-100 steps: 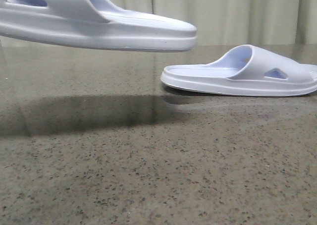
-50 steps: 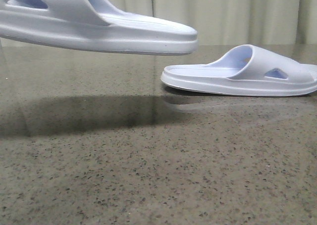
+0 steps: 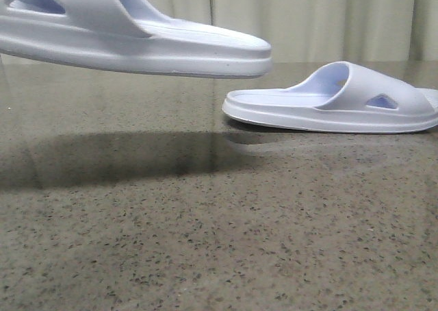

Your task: Insert blue slippers together front up

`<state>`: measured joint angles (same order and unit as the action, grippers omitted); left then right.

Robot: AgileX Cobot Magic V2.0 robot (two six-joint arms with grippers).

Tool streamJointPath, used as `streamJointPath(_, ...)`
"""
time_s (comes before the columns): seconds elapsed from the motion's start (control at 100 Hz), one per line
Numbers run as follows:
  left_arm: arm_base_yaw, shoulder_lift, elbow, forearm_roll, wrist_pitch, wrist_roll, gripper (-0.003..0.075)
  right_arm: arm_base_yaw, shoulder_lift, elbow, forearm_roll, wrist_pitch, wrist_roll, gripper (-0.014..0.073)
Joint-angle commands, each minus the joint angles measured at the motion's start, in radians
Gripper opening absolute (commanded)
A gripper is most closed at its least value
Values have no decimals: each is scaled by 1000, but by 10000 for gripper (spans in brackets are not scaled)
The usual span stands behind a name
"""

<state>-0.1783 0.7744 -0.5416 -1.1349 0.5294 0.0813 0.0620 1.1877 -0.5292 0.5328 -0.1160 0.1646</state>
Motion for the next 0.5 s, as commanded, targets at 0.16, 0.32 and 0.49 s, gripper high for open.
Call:
streamJointPath(0.16,5,-5,-28,-36,-30,-1,16,-9,23,-33,7,-87,-5,372)
streamJointPath(0.32,5,-5,-28,-36,-30,-1,16,-9,42,-33,7,-111,-5,372)
streamJointPath(0.49,5,-5,-28,-33,-30,-1,16,-9,70,-33,7,-116,-5,372)
